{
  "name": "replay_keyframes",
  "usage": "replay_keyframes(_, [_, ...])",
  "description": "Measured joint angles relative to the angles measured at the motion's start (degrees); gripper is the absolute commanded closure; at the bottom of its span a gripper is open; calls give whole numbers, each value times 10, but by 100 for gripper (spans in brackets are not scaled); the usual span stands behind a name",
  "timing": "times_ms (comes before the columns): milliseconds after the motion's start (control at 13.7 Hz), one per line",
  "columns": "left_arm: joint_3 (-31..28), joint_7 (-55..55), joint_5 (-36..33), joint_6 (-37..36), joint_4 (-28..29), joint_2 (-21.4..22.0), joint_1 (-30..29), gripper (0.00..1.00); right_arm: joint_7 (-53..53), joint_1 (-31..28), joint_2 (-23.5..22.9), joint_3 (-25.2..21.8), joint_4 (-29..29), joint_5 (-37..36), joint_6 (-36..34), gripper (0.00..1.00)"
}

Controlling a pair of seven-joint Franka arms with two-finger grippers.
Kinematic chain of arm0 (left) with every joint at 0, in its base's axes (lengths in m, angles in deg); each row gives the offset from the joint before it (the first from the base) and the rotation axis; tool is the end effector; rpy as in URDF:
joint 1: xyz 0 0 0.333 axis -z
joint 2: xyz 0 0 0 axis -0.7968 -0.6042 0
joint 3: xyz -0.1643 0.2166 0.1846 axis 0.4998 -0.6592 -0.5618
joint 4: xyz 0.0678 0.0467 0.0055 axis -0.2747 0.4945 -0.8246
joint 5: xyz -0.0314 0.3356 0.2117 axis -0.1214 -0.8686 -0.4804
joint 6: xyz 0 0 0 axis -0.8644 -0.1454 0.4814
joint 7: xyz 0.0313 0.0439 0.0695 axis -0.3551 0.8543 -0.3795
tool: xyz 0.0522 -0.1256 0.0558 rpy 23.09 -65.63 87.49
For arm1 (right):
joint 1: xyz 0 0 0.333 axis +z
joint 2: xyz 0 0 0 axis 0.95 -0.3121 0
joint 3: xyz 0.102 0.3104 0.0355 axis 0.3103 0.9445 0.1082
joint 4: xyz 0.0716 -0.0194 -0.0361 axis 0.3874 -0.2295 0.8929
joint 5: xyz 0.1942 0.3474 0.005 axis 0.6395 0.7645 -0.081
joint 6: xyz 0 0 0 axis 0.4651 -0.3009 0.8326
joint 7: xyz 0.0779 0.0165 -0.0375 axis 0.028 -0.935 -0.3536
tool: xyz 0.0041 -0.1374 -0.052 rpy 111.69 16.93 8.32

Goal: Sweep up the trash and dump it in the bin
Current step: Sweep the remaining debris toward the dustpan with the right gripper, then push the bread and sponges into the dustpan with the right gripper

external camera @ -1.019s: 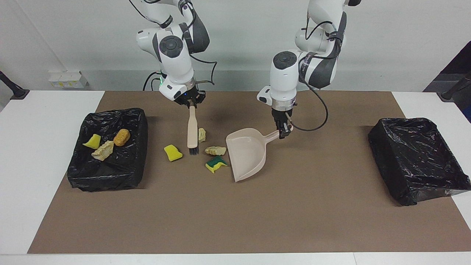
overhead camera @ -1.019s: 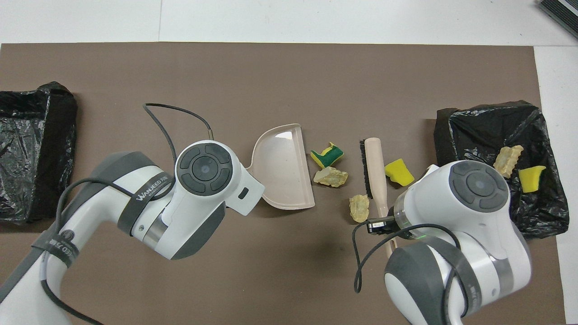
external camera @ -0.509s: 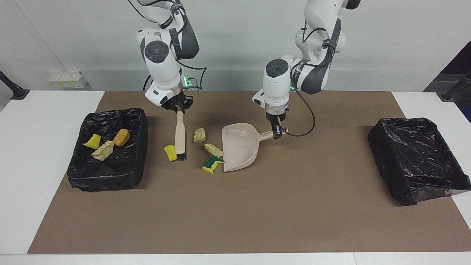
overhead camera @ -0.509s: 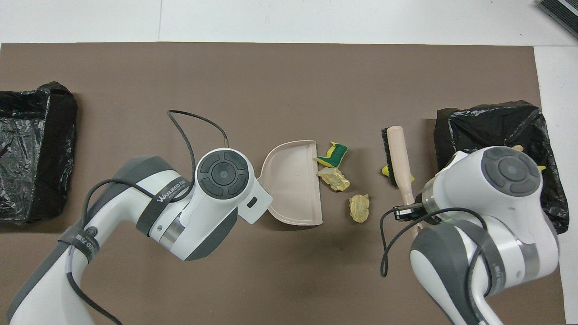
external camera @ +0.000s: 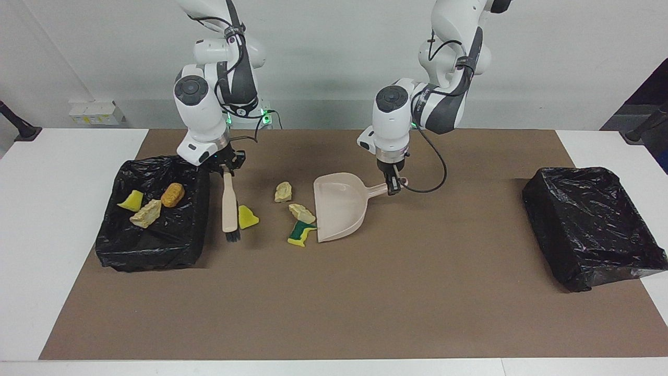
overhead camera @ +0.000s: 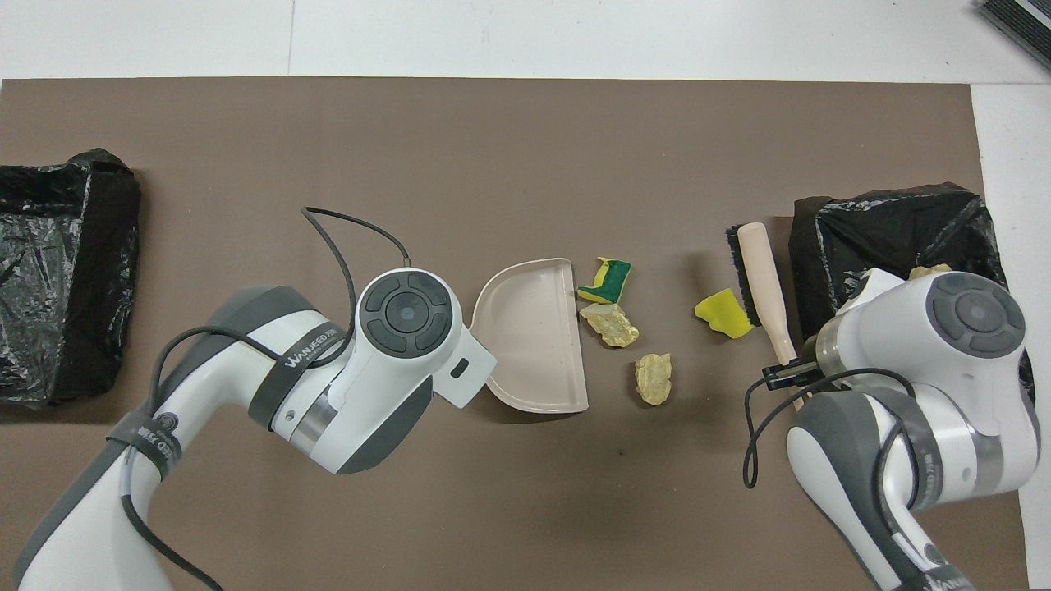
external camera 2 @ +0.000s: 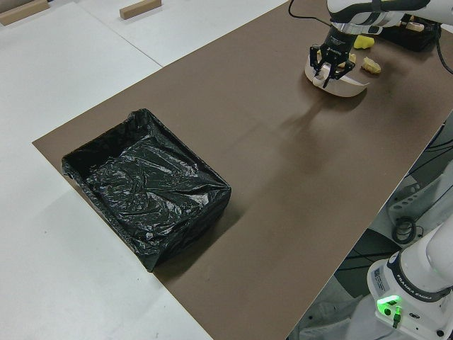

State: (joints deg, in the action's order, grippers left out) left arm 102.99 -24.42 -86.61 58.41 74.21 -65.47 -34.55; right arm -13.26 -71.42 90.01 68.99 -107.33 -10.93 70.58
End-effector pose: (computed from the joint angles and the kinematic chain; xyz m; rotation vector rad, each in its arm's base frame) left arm 0.4847 -0.3268 0.3545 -2.2202 2.0841 0.1340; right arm 0.4805 0.0399 0.3543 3.0507 0.3149 -0.1799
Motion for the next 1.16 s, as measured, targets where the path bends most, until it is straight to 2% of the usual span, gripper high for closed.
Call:
replay_keyframes(146, [-2, 5, 4, -6, -5, -3, 0, 100, -10, -15, -14, 0, -22, -13, 46, 100])
replay_keyframes(437, [-3, 20, 6, -12, -10, -9, 0, 100, -13, -14, -48, 5, -32, -17, 75, 100])
replay_keyframes(800, [-3, 22, 6, -12, -10, -10, 0, 100, 68, 63, -56, 9, -32, -10, 81, 100])
replay_keyframes(1164, [-3, 23, 6, -13, -10, -10, 0, 100, 119, 139, -58, 11, -29, 113, 81, 100])
